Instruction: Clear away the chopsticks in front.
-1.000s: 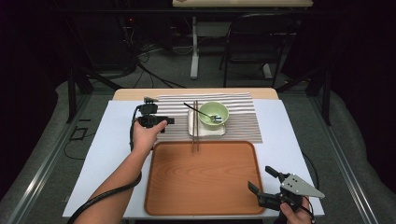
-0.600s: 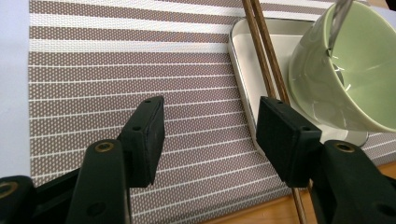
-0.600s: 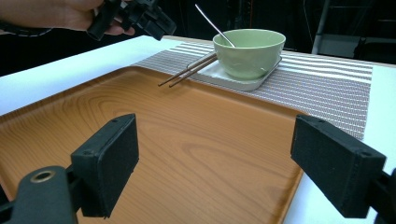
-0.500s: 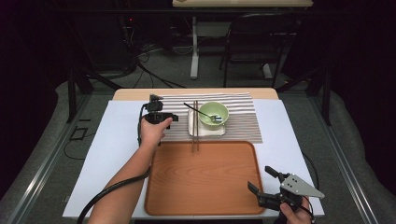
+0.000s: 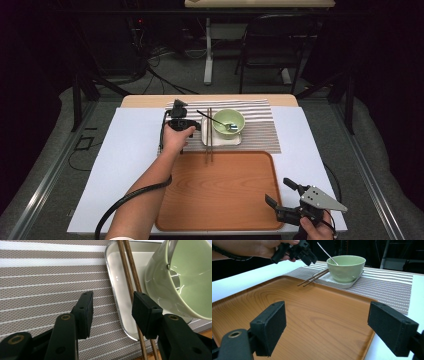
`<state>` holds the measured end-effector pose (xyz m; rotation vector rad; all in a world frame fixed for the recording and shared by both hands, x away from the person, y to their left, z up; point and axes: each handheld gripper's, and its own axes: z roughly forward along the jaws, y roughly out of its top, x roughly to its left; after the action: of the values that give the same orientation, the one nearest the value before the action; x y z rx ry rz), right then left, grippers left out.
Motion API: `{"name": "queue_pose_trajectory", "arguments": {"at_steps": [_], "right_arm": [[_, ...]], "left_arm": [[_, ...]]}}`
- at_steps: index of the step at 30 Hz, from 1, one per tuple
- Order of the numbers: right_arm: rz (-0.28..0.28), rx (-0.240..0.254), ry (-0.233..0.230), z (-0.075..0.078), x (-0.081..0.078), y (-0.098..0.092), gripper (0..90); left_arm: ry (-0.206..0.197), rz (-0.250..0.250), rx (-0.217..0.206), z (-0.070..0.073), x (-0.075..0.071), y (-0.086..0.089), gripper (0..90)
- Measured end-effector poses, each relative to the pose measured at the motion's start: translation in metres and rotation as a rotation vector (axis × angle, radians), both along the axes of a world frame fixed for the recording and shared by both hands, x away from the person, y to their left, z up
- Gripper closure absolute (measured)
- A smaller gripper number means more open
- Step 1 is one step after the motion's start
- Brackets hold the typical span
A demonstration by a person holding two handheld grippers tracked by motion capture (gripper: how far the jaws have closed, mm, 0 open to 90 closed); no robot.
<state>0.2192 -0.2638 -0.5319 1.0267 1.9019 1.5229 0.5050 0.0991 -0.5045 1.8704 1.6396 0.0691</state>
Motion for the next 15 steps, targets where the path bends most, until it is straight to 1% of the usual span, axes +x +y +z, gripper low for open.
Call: {"name": "queue_pose_trajectory", "arguments": {"at_steps": [2, 7, 8, 10, 11, 13, 15], "right_arm": [[0.001, 0.001, 0.000, 0.000, 0.000, 0.000, 14.6], [0.005, 0.000, -0.005, 0.000, 0.000, 0.000, 14.6], [0.006, 0.000, -0.006, 0.000, 0.000, 0.000, 14.6], [0.006, 0.002, -0.006, 0.000, 0.000, 0.000, 14.6], [0.005, 0.003, -0.005, 0.000, 0.000, 0.000, 14.6], [0.005, 0.004, -0.005, 0.000, 0.000, 0.000, 14.6], [0.006, 0.005, -0.005, 0.000, 0.000, 0.000, 14.6]], "left_arm": [[0.004, -0.009, -0.014, -0.001, 0.001, -0.003, 51.3], [0.007, -0.019, -0.015, -0.003, 0.002, -0.011, 52.4], [0.007, -0.023, -0.010, -0.004, 0.002, -0.012, 52.8], [0.017, -0.018, -0.003, -0.003, 0.004, -0.015, 53.6], [0.022, -0.011, -0.010, -0.003, 0.004, -0.016, 54.5], [0.041, -0.006, -0.039, -0.003, 0.005, -0.017, 55.3], [0.047, -0.011, -0.028, -0.004, 0.006, -0.018, 57.8]]}}
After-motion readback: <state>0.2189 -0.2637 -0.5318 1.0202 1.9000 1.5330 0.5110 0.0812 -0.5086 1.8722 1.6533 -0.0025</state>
